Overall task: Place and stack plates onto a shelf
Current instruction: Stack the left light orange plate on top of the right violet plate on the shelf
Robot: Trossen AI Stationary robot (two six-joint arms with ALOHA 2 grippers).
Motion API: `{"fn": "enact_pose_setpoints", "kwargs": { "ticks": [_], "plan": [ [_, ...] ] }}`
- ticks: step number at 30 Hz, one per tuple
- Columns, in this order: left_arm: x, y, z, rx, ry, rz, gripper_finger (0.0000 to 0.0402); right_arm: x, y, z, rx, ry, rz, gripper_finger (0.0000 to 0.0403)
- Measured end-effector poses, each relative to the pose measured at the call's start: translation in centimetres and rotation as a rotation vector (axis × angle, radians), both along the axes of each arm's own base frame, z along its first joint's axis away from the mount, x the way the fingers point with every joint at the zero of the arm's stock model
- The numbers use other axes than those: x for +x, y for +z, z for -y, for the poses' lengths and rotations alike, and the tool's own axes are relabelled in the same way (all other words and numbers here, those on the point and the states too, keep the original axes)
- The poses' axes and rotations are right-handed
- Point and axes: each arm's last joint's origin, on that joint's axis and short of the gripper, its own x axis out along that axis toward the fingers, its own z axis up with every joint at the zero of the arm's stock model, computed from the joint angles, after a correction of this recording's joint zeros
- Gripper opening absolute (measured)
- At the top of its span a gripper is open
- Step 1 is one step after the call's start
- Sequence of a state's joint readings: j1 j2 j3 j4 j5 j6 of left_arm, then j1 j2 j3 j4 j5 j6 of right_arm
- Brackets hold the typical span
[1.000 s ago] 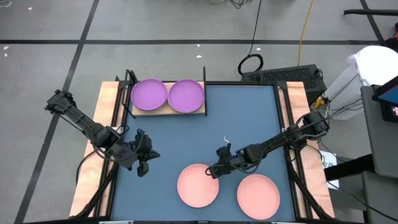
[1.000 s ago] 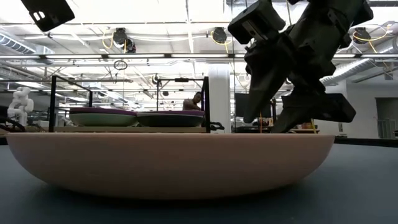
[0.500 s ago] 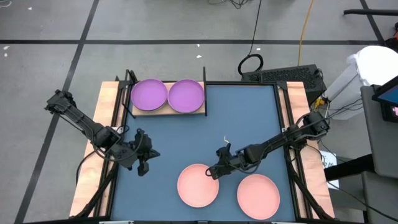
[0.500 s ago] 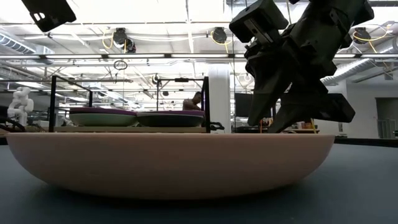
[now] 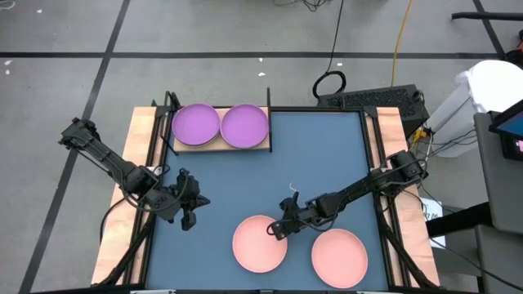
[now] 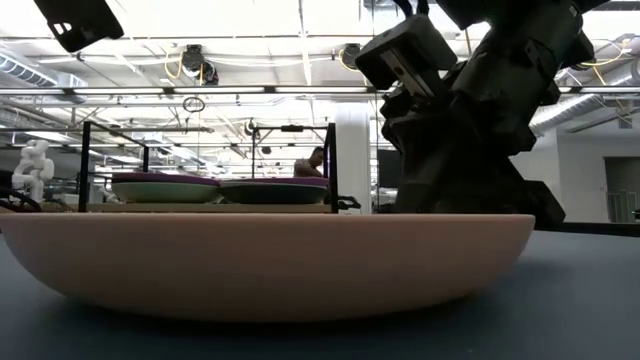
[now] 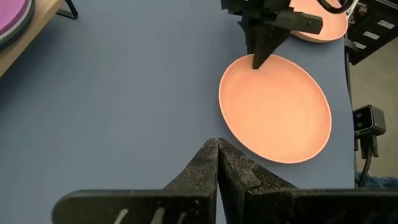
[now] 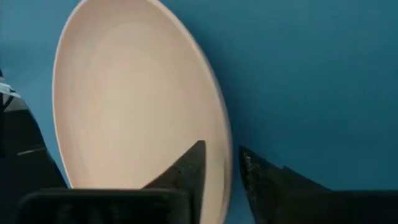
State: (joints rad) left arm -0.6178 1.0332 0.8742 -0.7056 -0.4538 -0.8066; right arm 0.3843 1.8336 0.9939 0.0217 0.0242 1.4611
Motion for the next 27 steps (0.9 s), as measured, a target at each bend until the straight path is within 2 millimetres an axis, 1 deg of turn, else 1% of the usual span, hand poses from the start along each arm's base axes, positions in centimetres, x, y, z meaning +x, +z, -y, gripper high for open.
{"fn": "enact_pose_setpoints", "kwargs": {
  "ticks": [4,5,8,11,15,19,23,27],
  "plan": [
    [0.0,0.0,0.0,0.003,0.0,-0.005,0.0006,0.0,0.0,0.0,-0.007,0.006,-0.001,0.0016],
    [0.0,0.0,0.0,0.004,0.0,-0.005,0.0006,0.0,0.0,0.0,-0.007,0.006,-0.001,0.0009],
    [0.0,0.0,0.0,-0.003,0.006,-0.004,0.0006,0.1,0.1,0.1,0.007,-0.014,0.005,0.0009],
    [0.0,0.0,0.0,-0.016,0.017,-0.003,0.0006,0.2,0.6,0.3,0.02,-0.024,0.03,0.0004],
    [0.0,0.0,0.0,-0.034,0.03,0.002,0.0006,0.3,2.2,0.8,0.039,-0.038,0.081,0.0003],
    [0.0,0.0,0.0,-0.051,0.045,0.003,0.0006,0.1,4.1,1.6,0.027,-0.068,0.133,0.0002],
    [0.0,0.2,0.0,-0.065,0.045,0.016,0.0006,-0.2,6.4,2.8,0.001,-0.11,0.207,0.0001],
    [-0.1,0.7,-0.1,-0.089,0.04,0.056,0.0006,-1.0,8.4,4.3,-0.033,-0.135,0.225,0.0001]
  ]
}}
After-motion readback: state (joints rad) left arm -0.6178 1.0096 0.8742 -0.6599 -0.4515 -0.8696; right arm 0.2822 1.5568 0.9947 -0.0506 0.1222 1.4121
